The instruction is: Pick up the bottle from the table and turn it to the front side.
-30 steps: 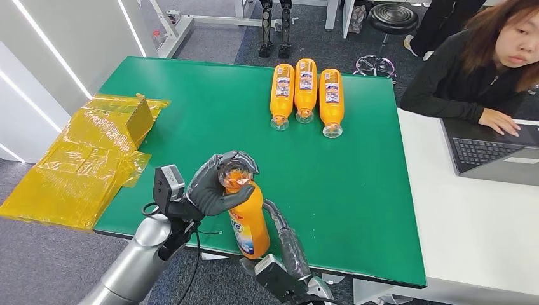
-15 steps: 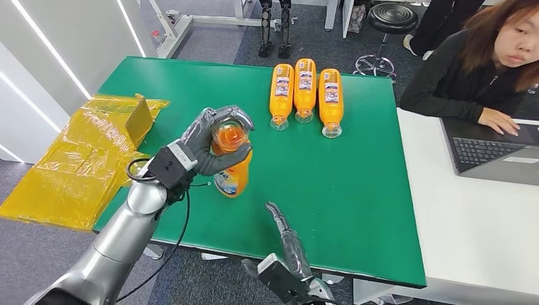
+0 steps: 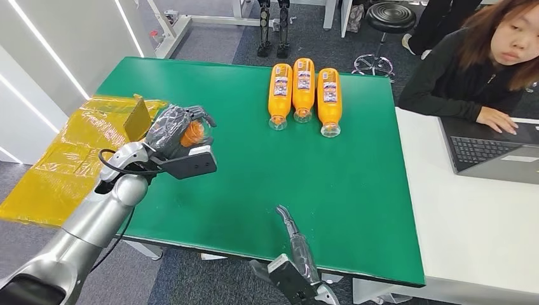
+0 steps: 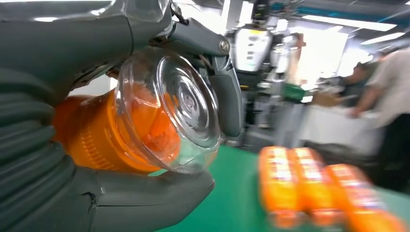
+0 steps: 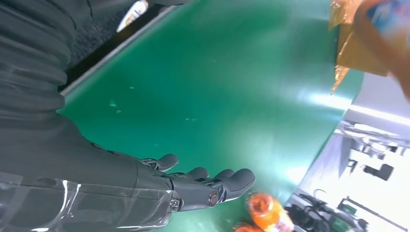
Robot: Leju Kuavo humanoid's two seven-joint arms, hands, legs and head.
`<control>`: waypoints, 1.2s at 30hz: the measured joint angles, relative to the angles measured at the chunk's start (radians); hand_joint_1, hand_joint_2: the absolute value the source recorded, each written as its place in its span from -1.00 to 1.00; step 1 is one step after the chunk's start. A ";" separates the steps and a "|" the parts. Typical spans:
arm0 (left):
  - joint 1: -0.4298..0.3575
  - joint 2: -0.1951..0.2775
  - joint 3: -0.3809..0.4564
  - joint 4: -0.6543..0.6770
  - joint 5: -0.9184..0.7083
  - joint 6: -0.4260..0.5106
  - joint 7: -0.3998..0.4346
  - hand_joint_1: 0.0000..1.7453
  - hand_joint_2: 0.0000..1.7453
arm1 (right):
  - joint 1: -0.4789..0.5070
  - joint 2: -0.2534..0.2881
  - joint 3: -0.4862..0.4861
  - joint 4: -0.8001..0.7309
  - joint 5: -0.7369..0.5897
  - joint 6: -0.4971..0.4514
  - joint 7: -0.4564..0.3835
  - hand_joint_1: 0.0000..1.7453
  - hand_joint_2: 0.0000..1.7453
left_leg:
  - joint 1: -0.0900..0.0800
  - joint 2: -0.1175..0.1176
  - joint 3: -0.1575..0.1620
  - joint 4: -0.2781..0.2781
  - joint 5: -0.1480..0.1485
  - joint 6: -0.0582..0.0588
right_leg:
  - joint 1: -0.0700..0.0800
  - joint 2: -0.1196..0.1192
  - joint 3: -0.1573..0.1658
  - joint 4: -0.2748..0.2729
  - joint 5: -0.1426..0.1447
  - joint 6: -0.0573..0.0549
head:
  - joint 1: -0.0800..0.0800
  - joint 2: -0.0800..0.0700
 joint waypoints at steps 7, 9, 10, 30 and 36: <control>-0.006 0.052 -0.008 0.175 -0.117 0.042 0.027 1.00 1.00 | 0.042 -0.034 0.000 -0.049 -0.052 -0.020 0.013 -1.00 1.00 | 0.000 0.000 -0.001 0.000 0.000 0.000 | 0.000 0.000 -0.001 0.000 0.000 0.000 | 0.000 0.000; -0.017 0.053 -0.014 0.245 -0.144 0.070 0.029 1.00 1.00 | 0.056 -0.045 0.000 -0.066 -0.073 -0.030 0.013 -1.00 1.00 | 0.000 0.000 -0.001 0.000 0.000 0.000 | 0.000 0.000 -0.001 0.000 0.000 0.000 | 0.000 0.000; -0.024 0.052 -0.018 0.285 -0.158 0.088 0.026 1.00 1.00 | 0.064 -0.051 0.000 -0.075 -0.082 -0.036 0.012 -1.00 1.00 | 0.000 0.000 -0.001 0.000 0.000 0.000 | 0.000 0.000 -0.001 0.000 0.000 0.000 | 0.000 0.000; -0.058 0.002 -0.179 0.729 -0.395 0.227 0.113 -1.00 1.00 | 0.098 -0.129 0.079 -0.128 -0.185 -0.106 0.013 -1.00 1.00 | 0.000 0.000 0.001 -0.001 0.000 -0.001 | 0.000 0.000 0.001 0.000 0.000 0.000 | 0.000 0.000; -0.061 0.000 -0.191 0.735 -0.403 0.244 0.119 -1.00 1.00 | 0.096 -0.132 0.084 -0.130 -0.185 -0.115 0.018 -1.00 1.00 | 0.000 0.000 0.003 -0.001 0.000 -0.001 | 0.000 0.000 0.003 0.000 0.000 0.000 | 0.000 0.000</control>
